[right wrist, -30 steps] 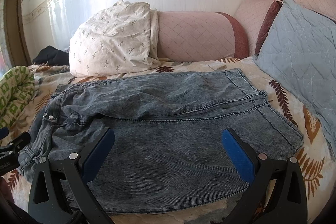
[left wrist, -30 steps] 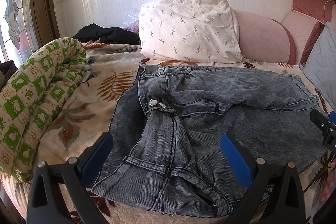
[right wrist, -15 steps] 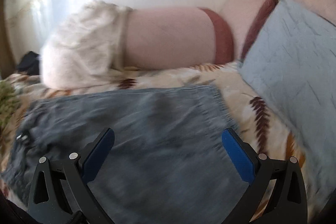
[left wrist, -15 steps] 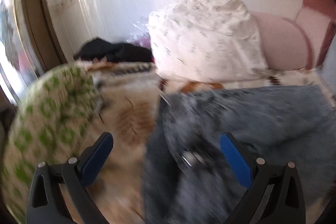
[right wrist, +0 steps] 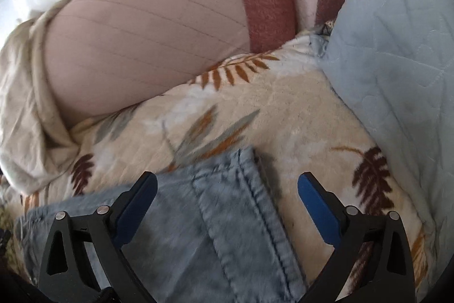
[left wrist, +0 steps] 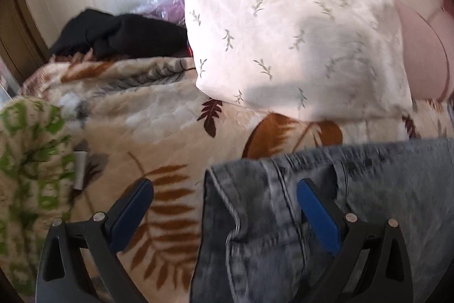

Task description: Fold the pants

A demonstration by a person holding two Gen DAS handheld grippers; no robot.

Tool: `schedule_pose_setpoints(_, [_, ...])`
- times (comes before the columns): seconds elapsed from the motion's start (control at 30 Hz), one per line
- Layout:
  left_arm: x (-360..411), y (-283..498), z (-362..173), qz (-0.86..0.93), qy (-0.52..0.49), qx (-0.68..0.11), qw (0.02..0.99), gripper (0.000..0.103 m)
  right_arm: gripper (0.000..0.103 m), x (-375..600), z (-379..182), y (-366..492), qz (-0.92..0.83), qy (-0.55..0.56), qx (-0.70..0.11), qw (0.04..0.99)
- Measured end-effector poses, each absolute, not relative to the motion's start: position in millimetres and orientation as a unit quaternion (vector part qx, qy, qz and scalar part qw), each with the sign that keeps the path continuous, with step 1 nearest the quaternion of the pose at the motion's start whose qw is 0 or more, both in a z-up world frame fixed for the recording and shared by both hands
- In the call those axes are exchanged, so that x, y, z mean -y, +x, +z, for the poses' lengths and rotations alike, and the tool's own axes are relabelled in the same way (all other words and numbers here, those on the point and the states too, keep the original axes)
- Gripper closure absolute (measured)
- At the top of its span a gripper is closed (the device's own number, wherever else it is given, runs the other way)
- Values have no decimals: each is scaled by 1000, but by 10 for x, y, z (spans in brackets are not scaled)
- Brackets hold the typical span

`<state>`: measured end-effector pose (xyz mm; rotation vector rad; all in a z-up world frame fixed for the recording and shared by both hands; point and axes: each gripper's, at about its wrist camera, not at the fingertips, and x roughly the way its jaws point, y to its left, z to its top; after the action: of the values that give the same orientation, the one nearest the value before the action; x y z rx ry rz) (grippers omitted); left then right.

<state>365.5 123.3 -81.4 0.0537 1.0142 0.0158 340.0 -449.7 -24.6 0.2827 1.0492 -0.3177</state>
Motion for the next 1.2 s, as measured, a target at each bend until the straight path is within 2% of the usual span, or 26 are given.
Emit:
schedule_pose_setpoints(0.13, [-1271,3830,-928,16,12,-498,867,10,6,4537,-449,3568,-150,138,-524,827])
schedule_pose_setpoints(0.23, [-1270,3939,-1026,11,11,-520,854,21,19,4480,-634,3651,-132,136,-551,813])
schedule_pose_setpoints(0.4, [-1263,4034,-1157,-12,-14,-552,834,36,21,4362,-682,3694,-157,79,-548,818])
schedule_pose_setpoints(0.5, [-1244,4043,-1182,-9,-19,-555,832,40,33,4398,-656,3686,-165,70,-544,820])
schedule_pose_setpoints(0.6, [-1272,4046,-1249,-7,-28,-559,829,60,42,4396,-627,3610,-163,64,-540,823])
schedule_pose_setpoints(0.63, [-1284,4033,-1255,-3,-31,-560,828,73,46,4393,-623,3597,-163,61,-539,824])
schedule_pose_setpoints(0.67, [-1302,4032,-1266,-1,-31,-559,828,76,52,4387,-609,3576,-163,60,-537,825])
schedule_pose_setpoints(0.7, [-1315,4019,-1263,-3,-35,-558,829,77,55,4383,-588,3554,-166,58,-533,827])
schedule_pose_setpoints(0.77, [-1332,3987,-1243,-4,-41,-555,831,83,71,4373,-564,3531,-171,56,-529,830])
schedule_pose_setpoints(0.9, [-1343,3905,-1130,-4,-37,-542,840,86,81,4377,-527,3431,-177,59,-522,832])
schedule_pose_setpoints(0.93, [-1337,3874,-1088,-3,-37,-537,843,86,89,4374,-494,3403,-171,66,-521,834])
schedule_pose_setpoints(1.2, [-1270,3372,-410,-25,-56,-485,872,87,92,4278,-204,3141,-143,95,-492,853])
